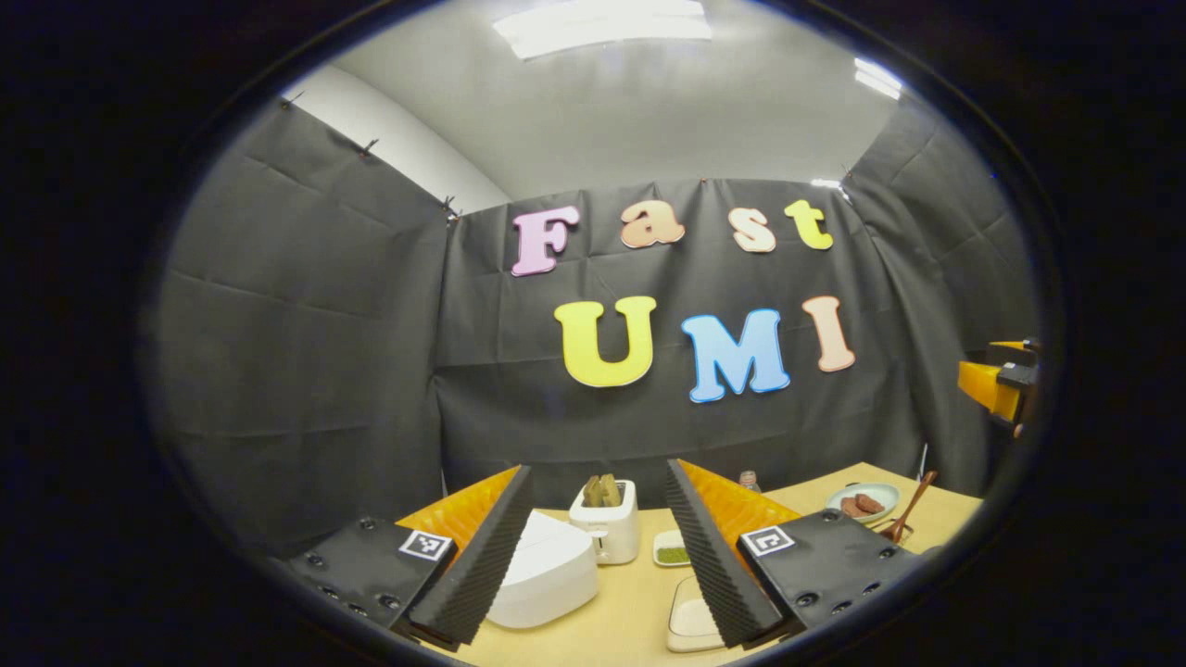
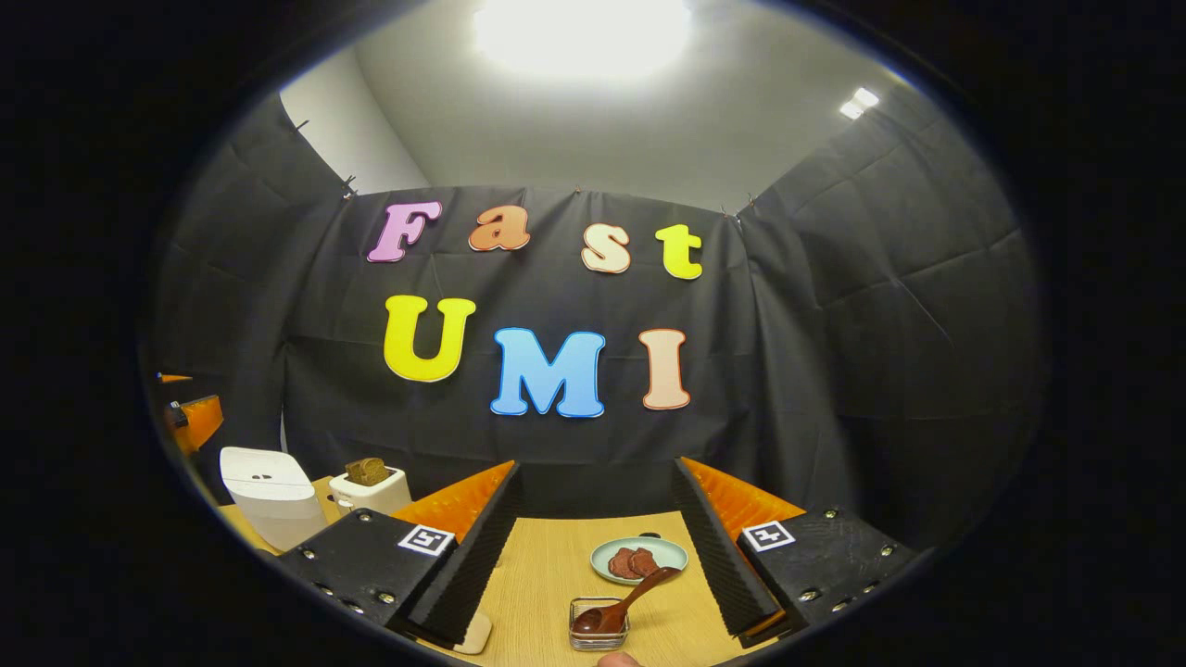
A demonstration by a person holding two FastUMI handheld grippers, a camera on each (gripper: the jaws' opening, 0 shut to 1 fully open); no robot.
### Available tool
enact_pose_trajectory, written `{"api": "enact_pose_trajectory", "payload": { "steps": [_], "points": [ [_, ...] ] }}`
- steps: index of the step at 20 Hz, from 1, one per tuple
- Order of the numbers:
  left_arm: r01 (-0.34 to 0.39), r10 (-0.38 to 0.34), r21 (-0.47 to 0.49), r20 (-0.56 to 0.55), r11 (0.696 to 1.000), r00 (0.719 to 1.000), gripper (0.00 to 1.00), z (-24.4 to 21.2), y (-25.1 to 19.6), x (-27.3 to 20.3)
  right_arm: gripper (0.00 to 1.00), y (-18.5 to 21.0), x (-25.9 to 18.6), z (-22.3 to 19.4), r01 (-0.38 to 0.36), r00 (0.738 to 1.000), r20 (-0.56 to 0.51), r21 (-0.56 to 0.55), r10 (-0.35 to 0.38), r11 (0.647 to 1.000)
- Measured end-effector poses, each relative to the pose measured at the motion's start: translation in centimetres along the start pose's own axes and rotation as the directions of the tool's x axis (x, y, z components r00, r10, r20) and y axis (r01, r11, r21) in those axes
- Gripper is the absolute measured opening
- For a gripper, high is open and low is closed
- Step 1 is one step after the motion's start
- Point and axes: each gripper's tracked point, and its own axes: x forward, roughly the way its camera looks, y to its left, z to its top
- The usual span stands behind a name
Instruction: Close the left gripper, press the button to open the rice cooker; take a wooden spoon from the chopstick holder with the right hand, scoop a spoonful of rice and pour it into the rice cooker, then put the wooden spoon back into the chopstick holder.
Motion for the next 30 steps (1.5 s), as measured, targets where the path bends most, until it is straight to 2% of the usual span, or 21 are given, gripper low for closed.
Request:
{"api": "enact_pose_trajectory", "payload": {
  "steps": [1, 4, 6, 9, 12, 13, 15, 16, 18, 23, 24, 25, 30],
  "points": [
    [0.002, -0.002, 0.000, -0.002, 1.000, 1.000, 1.00, 0.1, 0.1, 0.0, 0.97, 0.0, 0.0, 0.1, -0.001, 1.000, 0.002, -0.001, 0.001, 1.000],
    [0.011, -0.011, -0.007, 0.001, 1.000, 1.000, 0.77, 0.3, 1.0, -0.3, 0.97, 0.0, 0.1, 0.1, -0.003, 1.000, 0.003, -0.002, 0.003, 1.000],
    [0.013, -0.013, 0.001, 0.007, 1.000, 1.000, 0.67, 0.4, 1.4, -0.4, 0.97, 0.2, 0.0, 0.0, -0.007, 1.000, 0.002, 0.001, 0.007, 1.000],
    [0.017, -0.018, 0.007, 0.023, 1.000, 1.000, 0.42, 0.6, 0.9, -1.5, 0.97, 0.4, 0.1, 0.1, -0.011, 1.000, 0.003, -0.002, 0.011, 1.000],
    [0.045, -0.045, 0.007, 0.017, 0.999, 0.999, 0.42, 0.4, 0.4, -1.7, 0.97, 0.8, 0.1, 0.1, -0.019, 1.000, 0.003, 0.003, 0.019, 1.000],
    [0.012, -0.012, 0.014, 0.027, 1.000, 1.000, 0.46, 0.5, 1.2, -1.8, 0.97, 0.9, 0.2, 0.1, -0.020, 1.000, 0.002, 0.007, 0.020, 1.000],
    [0.008, -0.008, 0.004, 0.035, 1.000, 0.999, 0.12, 0.7, 1.9, -1.6, 0.97, 1.0, 0.2, 0.1, -0.020, 1.000, 0.000, 0.011, 0.020, 1.000],
    [0.009, -0.009, -0.004, 0.030, 1.000, 0.999, 0.14, 0.6, 2.0, -1.5, 0.97, 1.1, 0.1, 0.0, -0.020, 1.000, 0.001, 0.011, 0.020, 1.000],
    [-0.004, 0.004, -0.021, 0.007, 1.000, 1.000, 0.08, -0.2, 2.4, -0.8, 0.97, 1.4, 0.1, -0.1, -0.021, 1.000, -0.001, 0.001, 0.021, 1.000],
    [-0.012, 0.011, -0.036, -0.021, 0.999, 1.000, 0.09, -1.1, 4.3, 0.8, 0.97, 2.2, 0.0, 0.2, -0.015, 1.000, 0.005, -0.013, 0.015, 1.000],
    [-0.012, 0.011, -0.036, -0.022, 0.999, 1.000, 0.06, -1.3, 4.6, 1.3, 0.97, 2.4, 0.0, 0.2, -0.012, 1.000, 0.004, -0.013, 0.012, 1.000],
    [-0.013, 0.012, -0.040, -0.022, 0.999, 1.000, 0.09, -1.2, 5.1, 2.0, 0.97, 2.4, 0.0, 0.3, -0.006, 1.000, 0.003, -0.014, 0.006, 1.000],
    [-0.029, 0.028, -0.041, -0.031, 0.999, 0.999, 0.09, -2.5, 8.0, 5.2, 0.97, 2.4, -0.3, 0.2, 0.034, 0.999, 0.003, -0.024, -0.034, 0.999]
  ]
}}
